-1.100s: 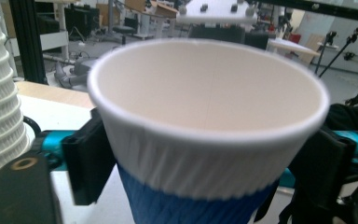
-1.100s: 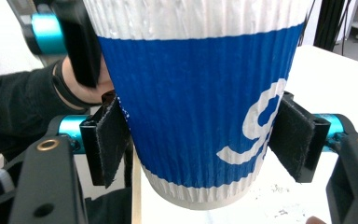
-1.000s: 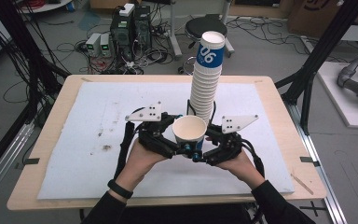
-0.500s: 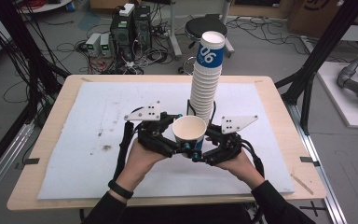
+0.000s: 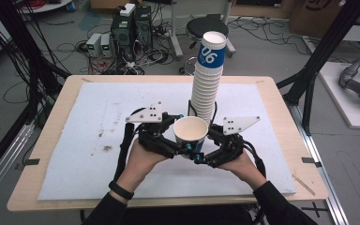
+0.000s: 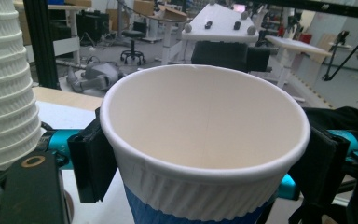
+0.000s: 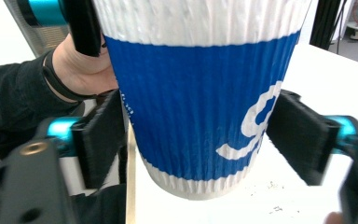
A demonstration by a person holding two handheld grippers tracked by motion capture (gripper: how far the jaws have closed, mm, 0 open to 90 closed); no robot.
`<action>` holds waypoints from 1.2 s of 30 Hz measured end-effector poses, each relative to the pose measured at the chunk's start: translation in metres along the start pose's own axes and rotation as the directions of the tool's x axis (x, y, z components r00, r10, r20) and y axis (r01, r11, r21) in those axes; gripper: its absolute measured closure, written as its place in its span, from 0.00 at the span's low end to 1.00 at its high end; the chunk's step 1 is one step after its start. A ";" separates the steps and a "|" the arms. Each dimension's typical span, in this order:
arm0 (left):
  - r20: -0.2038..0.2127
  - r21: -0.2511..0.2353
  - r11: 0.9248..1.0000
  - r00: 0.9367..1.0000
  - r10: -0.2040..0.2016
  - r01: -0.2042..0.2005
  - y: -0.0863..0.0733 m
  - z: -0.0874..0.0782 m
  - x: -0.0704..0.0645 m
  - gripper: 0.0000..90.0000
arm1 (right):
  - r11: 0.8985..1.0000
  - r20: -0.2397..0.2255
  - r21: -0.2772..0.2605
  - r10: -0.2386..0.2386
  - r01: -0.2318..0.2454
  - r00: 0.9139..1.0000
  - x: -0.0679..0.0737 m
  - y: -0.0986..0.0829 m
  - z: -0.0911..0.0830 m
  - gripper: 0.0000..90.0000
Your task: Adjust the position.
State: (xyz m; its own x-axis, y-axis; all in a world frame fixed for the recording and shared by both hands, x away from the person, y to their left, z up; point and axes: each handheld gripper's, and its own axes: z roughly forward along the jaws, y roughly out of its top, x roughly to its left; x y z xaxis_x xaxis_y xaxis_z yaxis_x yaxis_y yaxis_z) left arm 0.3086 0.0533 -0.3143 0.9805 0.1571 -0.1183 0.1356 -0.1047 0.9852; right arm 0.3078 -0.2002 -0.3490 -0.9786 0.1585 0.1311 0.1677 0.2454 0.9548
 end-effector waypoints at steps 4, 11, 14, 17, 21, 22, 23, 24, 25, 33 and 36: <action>-0.012 0.012 1.000 1.000 0.005 -0.005 0.000 -0.002 0.001 0.23 | 1.000 0.015 0.007 -0.012 0.012 1.000 -0.001 0.000 -0.003 0.21; -0.037 0.038 0.999 0.999 0.021 -0.019 -0.001 -0.007 0.004 0.24 | 1.000 0.040 -0.004 -0.019 0.019 0.999 -0.006 0.002 -0.020 0.21; -0.040 0.045 0.999 0.999 0.021 -0.019 -0.002 -0.009 0.005 0.24 | 1.000 0.059 -0.016 -0.016 0.017 0.998 -0.010 0.002 -0.030 0.21; -0.046 0.054 0.998 0.999 0.027 -0.024 -0.003 -0.011 0.006 0.24 | 0.999 0.085 -0.035 -0.011 0.014 0.996 -0.013 0.002 -0.040 0.21; -0.052 0.063 0.998 0.998 0.032 -0.029 -0.004 -0.014 0.007 0.24 | 0.998 0.124 -0.060 -0.001 0.009 0.992 -0.018 0.003 -0.053 0.21; -0.055 0.061 0.998 0.998 0.030 -0.027 -0.004 -0.014 0.007 0.24 | 0.998 0.145 -0.065 0.001 0.008 0.989 -0.020 0.002 -0.058 0.21; -0.057 0.062 0.998 0.998 0.034 -0.030 -0.004 -0.015 0.008 0.24 | 0.998 0.145 -0.065 0.001 0.008 0.989 -0.020 0.002 -0.058 0.21; -0.057 0.060 0.998 0.998 0.034 -0.031 -0.004 -0.016 0.008 0.24 | 0.998 0.152 -0.068 0.007 0.004 0.988 -0.020 0.002 -0.060 0.21; -0.057 0.060 0.998 0.998 0.035 -0.031 -0.004 -0.016 0.008 0.24 | 0.997 0.153 -0.072 0.010 0.001 0.988 -0.021 0.002 -0.063 0.21; -0.058 0.058 0.998 0.998 0.036 -0.033 -0.003 -0.017 0.009 0.24 | 0.996 0.195 -0.092 0.022 -0.004 0.981 -0.024 0.001 -0.077 0.21; -0.057 0.057 0.998 0.998 0.041 -0.038 -0.002 -0.016 0.008 0.24 | 0.995 0.208 -0.099 0.021 0.000 0.978 -0.025 0.002 -0.079 0.21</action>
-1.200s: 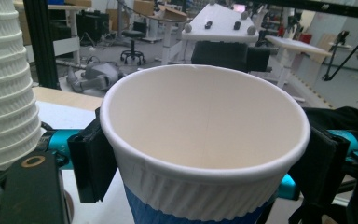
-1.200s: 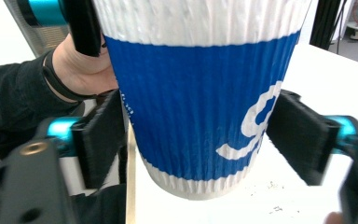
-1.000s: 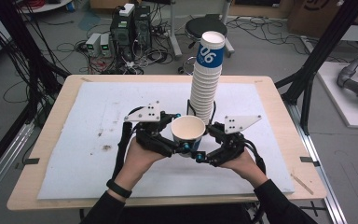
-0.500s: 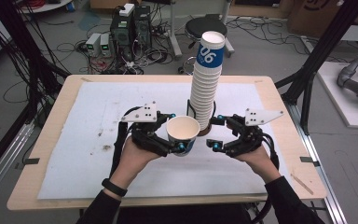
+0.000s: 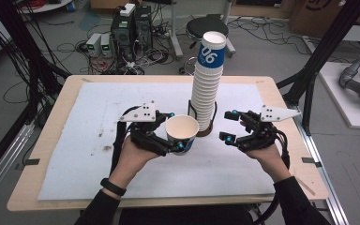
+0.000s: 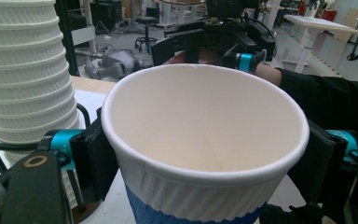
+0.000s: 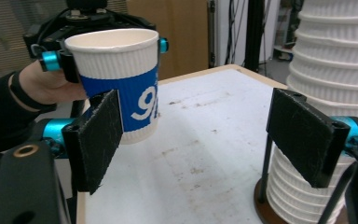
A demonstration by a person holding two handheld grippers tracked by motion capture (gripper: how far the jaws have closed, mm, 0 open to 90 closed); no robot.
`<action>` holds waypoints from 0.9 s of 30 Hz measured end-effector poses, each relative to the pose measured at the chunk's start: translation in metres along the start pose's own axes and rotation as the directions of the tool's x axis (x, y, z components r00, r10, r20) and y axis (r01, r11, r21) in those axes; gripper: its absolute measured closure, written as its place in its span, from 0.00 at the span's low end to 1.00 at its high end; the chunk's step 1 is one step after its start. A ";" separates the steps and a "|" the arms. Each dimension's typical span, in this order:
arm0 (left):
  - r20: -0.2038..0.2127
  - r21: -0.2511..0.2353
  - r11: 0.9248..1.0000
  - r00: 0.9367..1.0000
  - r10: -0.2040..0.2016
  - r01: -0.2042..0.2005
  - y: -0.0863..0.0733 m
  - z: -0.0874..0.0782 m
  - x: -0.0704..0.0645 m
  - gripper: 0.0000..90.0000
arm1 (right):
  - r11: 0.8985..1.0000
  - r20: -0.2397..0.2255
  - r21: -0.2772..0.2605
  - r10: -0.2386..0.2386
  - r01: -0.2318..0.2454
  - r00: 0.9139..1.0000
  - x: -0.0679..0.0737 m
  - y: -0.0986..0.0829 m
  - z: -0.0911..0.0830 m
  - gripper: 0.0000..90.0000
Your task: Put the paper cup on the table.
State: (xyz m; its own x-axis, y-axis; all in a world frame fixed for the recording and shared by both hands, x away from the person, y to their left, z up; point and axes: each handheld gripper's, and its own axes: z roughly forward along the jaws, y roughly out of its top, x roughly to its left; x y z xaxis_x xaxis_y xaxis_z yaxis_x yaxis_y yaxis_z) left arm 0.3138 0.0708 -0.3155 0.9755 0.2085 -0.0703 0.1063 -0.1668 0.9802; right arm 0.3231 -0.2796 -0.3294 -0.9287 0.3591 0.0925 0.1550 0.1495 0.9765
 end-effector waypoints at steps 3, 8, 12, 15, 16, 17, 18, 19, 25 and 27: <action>0.003 -0.005 1.000 1.000 0.000 0.000 0.000 -0.001 0.000 0.24 | 1.000 0.006 0.000 0.000 0.000 1.000 -0.001 0.000 -0.001 0.21; -0.006 -0.006 1.000 1.000 -0.001 0.001 0.001 -0.004 0.001 0.24 | 1.000 0.009 0.004 0.005 -0.005 1.000 -0.003 0.000 -0.002 0.21; -0.018 -0.005 1.000 1.000 -0.001 0.001 0.001 -0.007 0.003 0.24 | 1.000 0.023 0.002 0.006 -0.006 1.000 -0.005 0.000 -0.004 0.21; -0.028 -0.008 1.000 1.000 -0.001 0.001 0.001 -0.008 0.003 0.24 | 1.000 0.032 -0.004 0.014 -0.014 0.999 -0.007 0.000 -0.005 0.21; -0.030 -0.012 1.000 1.000 -0.002 0.001 0.002 -0.009 0.004 0.24 | 1.000 0.036 -0.002 0.013 -0.013 0.999 -0.008 0.000 -0.006 0.21; -0.031 -0.015 1.000 1.000 -0.002 0.002 0.002 -0.010 0.004 0.24 | 1.000 0.039 -0.002 0.012 -0.012 0.999 -0.008 0.000 -0.007 0.21; -0.031 -0.022 1.000 1.000 -0.004 0.003 0.003 -0.011 0.004 0.24 | 1.000 0.042 -0.004 0.012 -0.012 0.999 -0.009 0.000 -0.008 0.21; -0.033 -0.024 1.000 0.999 -0.006 0.005 0.004 -0.011 0.004 0.24 | 1.000 0.050 -0.007 0.012 -0.012 0.999 -0.010 0.000 -0.010 0.21; -0.059 -0.024 1.000 0.998 0.001 -0.003 0.006 -0.014 0.007 0.24 | 1.000 0.070 -0.011 0.017 -0.016 0.997 -0.013 -0.001 -0.014 0.21; -0.070 -0.024 1.000 0.998 0.003 -0.004 0.007 -0.016 0.009 0.24 | 1.000 0.071 -0.012 0.018 -0.017 0.997 -0.014 -0.001 -0.015 0.21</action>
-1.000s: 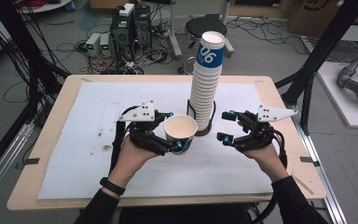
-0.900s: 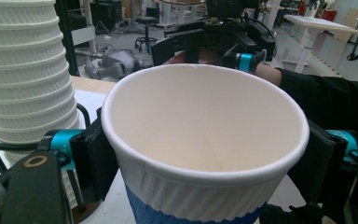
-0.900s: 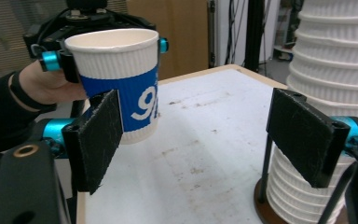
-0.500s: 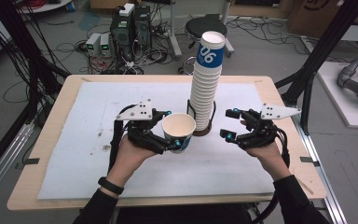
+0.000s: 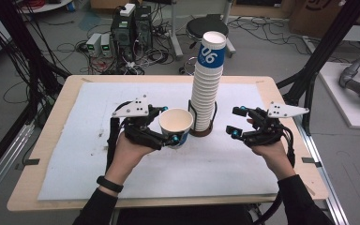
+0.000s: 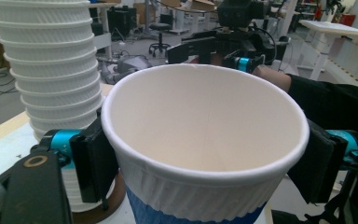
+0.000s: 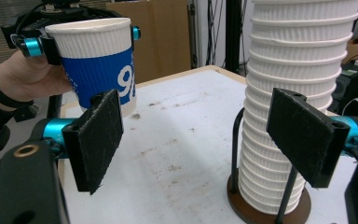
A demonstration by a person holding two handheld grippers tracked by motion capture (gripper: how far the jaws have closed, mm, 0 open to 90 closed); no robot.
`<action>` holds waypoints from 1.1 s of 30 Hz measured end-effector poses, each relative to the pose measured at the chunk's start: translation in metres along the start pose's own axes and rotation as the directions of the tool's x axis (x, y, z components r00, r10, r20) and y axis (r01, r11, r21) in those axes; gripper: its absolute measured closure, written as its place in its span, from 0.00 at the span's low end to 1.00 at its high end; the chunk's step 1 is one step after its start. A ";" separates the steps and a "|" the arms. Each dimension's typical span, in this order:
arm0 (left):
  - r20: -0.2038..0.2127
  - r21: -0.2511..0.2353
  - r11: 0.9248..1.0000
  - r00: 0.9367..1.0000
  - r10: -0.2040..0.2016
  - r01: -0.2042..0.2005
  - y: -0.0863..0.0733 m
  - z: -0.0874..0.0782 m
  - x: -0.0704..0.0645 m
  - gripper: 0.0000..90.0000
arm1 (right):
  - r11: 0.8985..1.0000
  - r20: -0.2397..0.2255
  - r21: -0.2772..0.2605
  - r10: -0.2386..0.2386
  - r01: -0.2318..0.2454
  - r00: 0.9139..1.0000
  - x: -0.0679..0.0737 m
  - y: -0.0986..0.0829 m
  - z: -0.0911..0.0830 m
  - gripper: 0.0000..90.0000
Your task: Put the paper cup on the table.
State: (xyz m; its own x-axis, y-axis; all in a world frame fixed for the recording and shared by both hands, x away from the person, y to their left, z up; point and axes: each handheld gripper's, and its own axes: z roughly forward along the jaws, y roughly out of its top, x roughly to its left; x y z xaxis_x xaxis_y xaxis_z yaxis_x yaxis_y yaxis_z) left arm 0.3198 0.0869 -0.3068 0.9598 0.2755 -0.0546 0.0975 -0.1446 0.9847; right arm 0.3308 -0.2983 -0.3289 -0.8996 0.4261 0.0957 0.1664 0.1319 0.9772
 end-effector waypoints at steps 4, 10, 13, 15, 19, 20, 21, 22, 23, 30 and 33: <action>-0.030 -0.008 1.000 1.000 -0.005 0.004 0.001 -0.005 0.005 0.24 | 1.000 0.007 -0.002 -0.002 0.002 1.000 -0.001 0.000 -0.001 0.21; -0.071 -0.023 1.000 0.997 -0.018 0.017 0.001 -0.013 0.014 0.24 | 1.000 0.014 -0.006 -0.001 0.001 1.000 -0.002 0.000 -0.001 0.21; -0.094 -0.021 1.000 0.995 -0.020 0.018 0.002 -0.017 0.017 0.24 | 1.000 0.014 -0.005 0.002 -0.002 1.000 -0.003 0.000 -0.001 0.21; -0.113 -0.021 1.000 0.993 -0.023 0.021 0.002 -0.019 0.020 0.24 | 1.000 0.016 -0.005 0.000 0.000 1.000 -0.003 0.000 -0.001 0.21; -0.149 -0.024 0.999 0.988 -0.025 0.022 0.003 -0.023 0.027 0.24 | 1.000 0.017 -0.004 0.000 0.000 1.000 -0.003 0.000 -0.001 0.21; -0.163 -0.023 1.000 0.986 -0.024 0.020 0.003 -0.024 0.029 0.24 | 1.000 0.016 -0.004 0.001 -0.001 1.000 -0.003 0.000 -0.001 0.21; -0.175 -0.021 1.000 0.984 -0.023 0.020 0.003 -0.025 0.031 0.24 | 1.000 0.017 -0.006 -0.001 0.001 1.000 -0.003 0.000 -0.001 0.21; -0.185 -0.020 1.000 0.982 -0.025 0.021 0.003 -0.026 0.033 0.24 | 1.000 0.018 -0.005 0.000 0.000 1.000 -0.003 0.000 -0.001 0.21; -0.196 -0.023 0.999 0.980 -0.029 0.025 0.003 -0.027 0.035 0.24 | 1.000 0.017 -0.005 0.001 -0.001 1.000 -0.003 0.000 -0.001 0.21; -0.288 0.003 1.000 0.957 -0.016 0.017 0.000 -0.029 0.047 0.24 | 1.000 0.021 -0.008 0.002 -0.002 1.000 -0.004 0.000 -0.002 0.21; -0.320 0.004 1.000 0.947 -0.021 0.023 -0.002 -0.030 0.053 0.24 | 1.000 0.022 -0.007 0.001 -0.001 1.000 -0.004 0.000 -0.002 0.21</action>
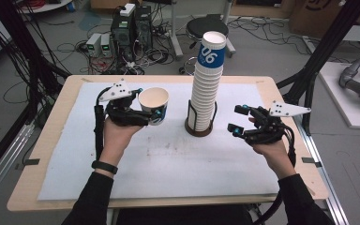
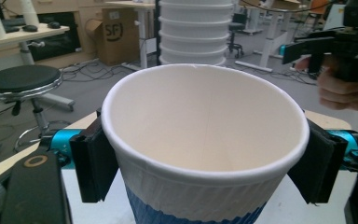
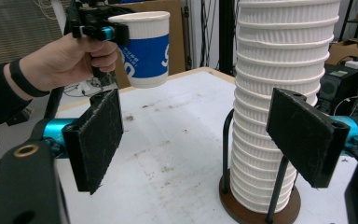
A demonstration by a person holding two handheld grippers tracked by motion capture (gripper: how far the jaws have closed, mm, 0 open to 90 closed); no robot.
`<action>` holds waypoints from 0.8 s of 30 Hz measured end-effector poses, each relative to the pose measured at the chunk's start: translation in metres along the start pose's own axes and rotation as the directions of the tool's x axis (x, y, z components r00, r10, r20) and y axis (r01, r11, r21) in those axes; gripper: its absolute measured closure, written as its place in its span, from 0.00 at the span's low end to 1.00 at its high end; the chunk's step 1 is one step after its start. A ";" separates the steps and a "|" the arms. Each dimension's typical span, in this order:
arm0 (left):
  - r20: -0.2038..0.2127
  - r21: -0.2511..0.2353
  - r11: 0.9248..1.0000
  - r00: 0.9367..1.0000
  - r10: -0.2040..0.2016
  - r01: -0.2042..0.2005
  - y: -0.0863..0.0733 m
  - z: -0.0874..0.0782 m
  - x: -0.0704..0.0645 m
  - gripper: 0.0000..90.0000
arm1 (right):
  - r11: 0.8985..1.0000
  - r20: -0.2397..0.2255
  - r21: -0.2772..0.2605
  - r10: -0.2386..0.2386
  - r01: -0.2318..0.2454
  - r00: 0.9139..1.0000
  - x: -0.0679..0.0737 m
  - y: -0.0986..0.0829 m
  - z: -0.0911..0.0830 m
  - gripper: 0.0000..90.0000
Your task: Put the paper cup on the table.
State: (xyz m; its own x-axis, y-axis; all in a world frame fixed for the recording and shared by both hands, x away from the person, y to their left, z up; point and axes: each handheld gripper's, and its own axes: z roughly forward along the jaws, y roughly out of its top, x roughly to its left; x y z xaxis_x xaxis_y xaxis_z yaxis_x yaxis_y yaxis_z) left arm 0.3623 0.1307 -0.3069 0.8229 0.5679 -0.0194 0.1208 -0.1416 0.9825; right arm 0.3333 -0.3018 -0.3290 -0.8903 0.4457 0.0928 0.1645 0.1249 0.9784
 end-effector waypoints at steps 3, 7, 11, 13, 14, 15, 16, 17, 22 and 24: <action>-0.036 -0.007 1.000 0.999 -0.003 0.003 -0.002 0.000 0.006 0.24 | 1.000 0.002 0.000 -0.004 0.004 1.000 0.000 0.000 0.000 0.21; -0.091 -0.017 1.000 0.996 -0.012 0.010 -0.004 0.001 0.013 0.24 | 1.000 -0.001 -0.001 -0.002 0.002 1.000 0.000 0.000 0.000 0.21; -0.157 -0.020 1.000 0.988 -0.007 0.004 -0.007 0.003 0.021 0.24 | 1.000 -0.003 0.004 0.004 -0.004 1.000 0.000 0.000 0.001 0.21; -0.189 -0.023 1.000 0.982 -0.009 0.005 -0.009 0.004 0.024 0.24 | 1.000 -0.003 0.004 0.004 -0.004 1.000 0.000 0.000 0.001 0.21; -0.202 -0.024 1.000 0.979 -0.014 0.009 -0.010 0.005 0.026 0.24 | 1.000 -0.003 0.004 0.004 -0.004 1.000 0.000 0.000 0.001 0.21; -0.213 -0.026 1.000 0.977 -0.014 0.008 -0.011 0.006 0.027 0.24 | 1.000 -0.002 0.005 0.002 -0.002 1.000 0.000 0.000 0.000 0.21; -0.229 -0.026 1.000 0.973 -0.012 0.006 -0.011 0.007 0.028 0.24 | 1.000 -0.002 0.005 0.004 -0.004 1.000 0.000 0.000 0.000 0.21; -0.239 -0.025 1.000 0.971 -0.012 0.007 -0.012 0.008 0.030 0.24 | 1.000 -0.003 0.003 0.000 0.000 1.000 0.000 0.000 0.000 0.21; -0.284 -0.015 1.000 0.959 -0.018 0.014 -0.019 0.015 0.037 0.23 | 1.000 0.000 0.004 0.000 0.000 1.000 0.000 -0.001 0.001 0.21; -0.300 -0.013 1.000 0.954 -0.026 0.023 -0.024 0.018 0.039 0.23 | 1.000 -0.002 0.003 -0.001 0.001 1.000 0.000 -0.001 0.000 0.21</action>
State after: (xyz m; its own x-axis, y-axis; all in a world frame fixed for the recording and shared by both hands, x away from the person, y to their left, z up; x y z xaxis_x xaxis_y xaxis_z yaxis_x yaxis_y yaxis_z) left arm 0.4017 0.1419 -0.3346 0.6151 0.7884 0.0112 0.1328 -0.1177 0.9841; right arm 0.3338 -0.3017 -0.3298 -0.8913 0.4439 0.0920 0.1647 0.1280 0.9780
